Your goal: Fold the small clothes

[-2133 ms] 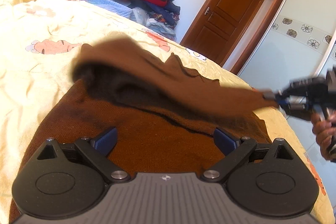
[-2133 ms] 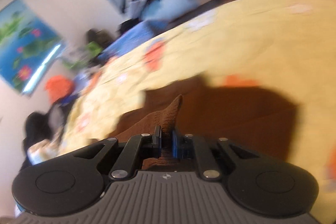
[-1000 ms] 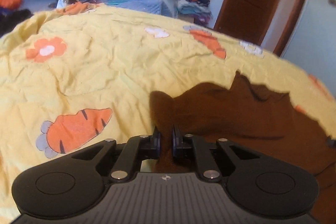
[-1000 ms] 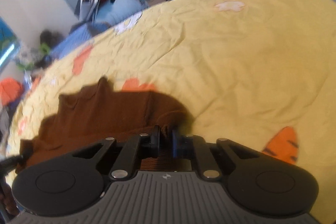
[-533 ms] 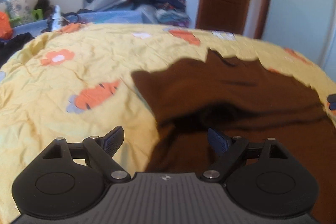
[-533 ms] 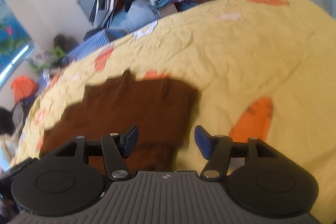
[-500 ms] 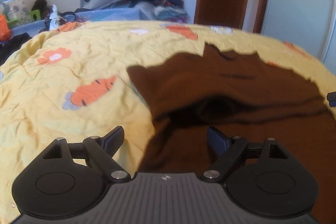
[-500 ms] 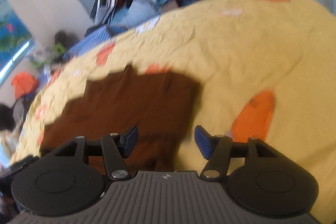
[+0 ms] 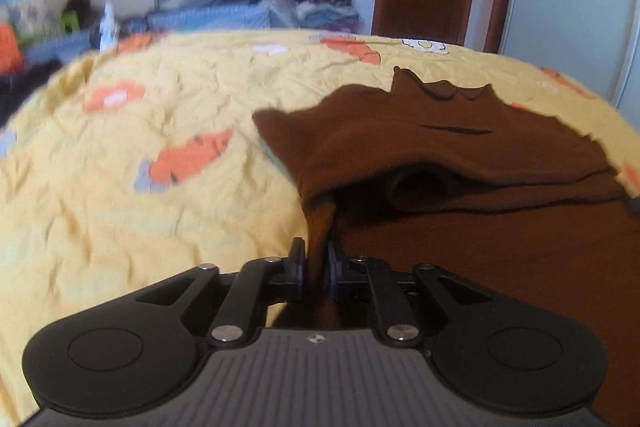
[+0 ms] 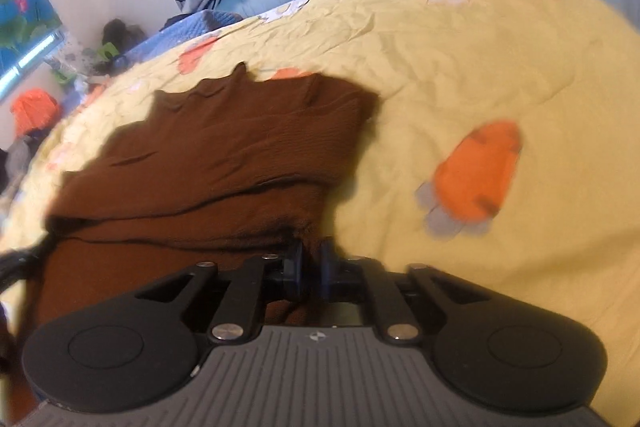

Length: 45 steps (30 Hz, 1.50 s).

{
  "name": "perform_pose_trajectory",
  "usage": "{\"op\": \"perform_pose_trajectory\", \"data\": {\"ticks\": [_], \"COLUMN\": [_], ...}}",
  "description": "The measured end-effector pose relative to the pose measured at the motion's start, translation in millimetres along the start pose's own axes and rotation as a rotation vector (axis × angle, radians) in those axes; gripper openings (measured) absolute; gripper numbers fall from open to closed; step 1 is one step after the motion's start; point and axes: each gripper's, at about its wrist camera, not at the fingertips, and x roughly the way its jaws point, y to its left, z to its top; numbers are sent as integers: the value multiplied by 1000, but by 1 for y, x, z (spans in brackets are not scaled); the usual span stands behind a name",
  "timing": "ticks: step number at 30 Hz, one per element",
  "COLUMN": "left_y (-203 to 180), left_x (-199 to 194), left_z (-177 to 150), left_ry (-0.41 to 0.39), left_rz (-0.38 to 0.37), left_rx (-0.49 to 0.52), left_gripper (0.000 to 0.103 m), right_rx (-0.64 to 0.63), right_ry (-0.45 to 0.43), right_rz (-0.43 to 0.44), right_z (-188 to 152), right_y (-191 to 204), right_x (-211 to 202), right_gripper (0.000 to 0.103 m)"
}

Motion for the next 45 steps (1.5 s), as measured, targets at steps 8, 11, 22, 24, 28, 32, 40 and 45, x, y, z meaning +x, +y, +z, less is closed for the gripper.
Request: {"op": "perform_pose_trajectory", "data": {"ticks": [8,11,22,24,28,32,40,45], "left_y": [26,10,44,49,53,45,34,38], "left_x": [-29,-18,-48,-64,-94,-103,-99,-118], "left_z": [-40,-32,-55,-72,-107,-126,-119,-115], "left_ry": [14,47,88,94,85,92,185,178], "left_rz": [-171,-91,-167,-238,-362,-422,-311,-270], "left_rx": [-340,-244,-345,-429,-573,-649,-526,-394], "left_gripper": [73,8,17,38,74,73,6,6], "right_rx": [203,195,327,342,382,432,382,336], "right_ry": [-12,38,29,33,85,163,232,156], "right_rz": [173,175,201,231,321,411,381,313], "right_z": [-55,-51,-68,-76,-105,-133,-149,-152], "right_y": [-21,-14,-43,-39,-38,-33,-13,-25], "right_x": [-50,-39,-55,-69,-90,-102,-98,-126], "right_gripper": [69,18,21,48,65,65,12,10]}}
